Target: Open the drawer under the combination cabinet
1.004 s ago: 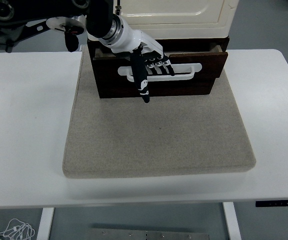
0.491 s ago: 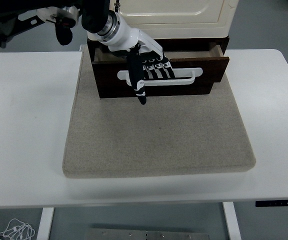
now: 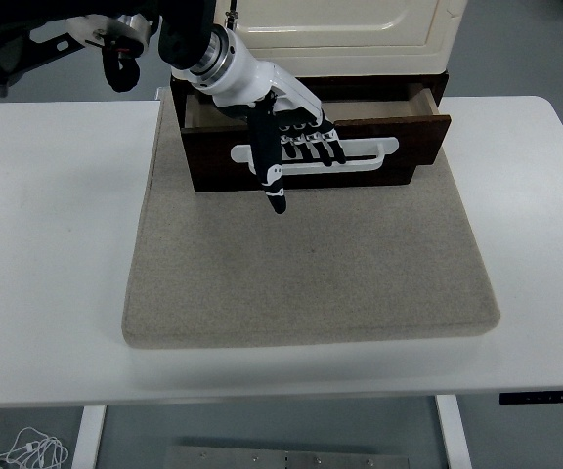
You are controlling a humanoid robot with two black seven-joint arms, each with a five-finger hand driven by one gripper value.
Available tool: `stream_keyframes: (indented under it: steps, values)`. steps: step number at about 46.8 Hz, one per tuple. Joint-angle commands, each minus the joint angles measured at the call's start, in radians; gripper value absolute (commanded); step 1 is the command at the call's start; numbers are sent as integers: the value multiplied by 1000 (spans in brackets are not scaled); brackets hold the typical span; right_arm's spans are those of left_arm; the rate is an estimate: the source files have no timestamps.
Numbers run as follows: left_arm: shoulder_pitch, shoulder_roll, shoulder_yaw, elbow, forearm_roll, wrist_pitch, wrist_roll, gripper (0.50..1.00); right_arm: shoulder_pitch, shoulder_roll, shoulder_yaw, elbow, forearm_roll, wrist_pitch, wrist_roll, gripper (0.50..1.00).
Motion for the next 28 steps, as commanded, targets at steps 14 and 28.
stream_keyframes:
  steps: [14, 28]
  values:
    - [6, 14, -21, -2, 1, 1, 0, 1000, 0, 0, 0, -1, 0, 0, 0, 926]
    - [14, 17, -21, -18, 1, 1, 0, 1000, 0, 0, 0, 1, 0, 0, 0, 926]
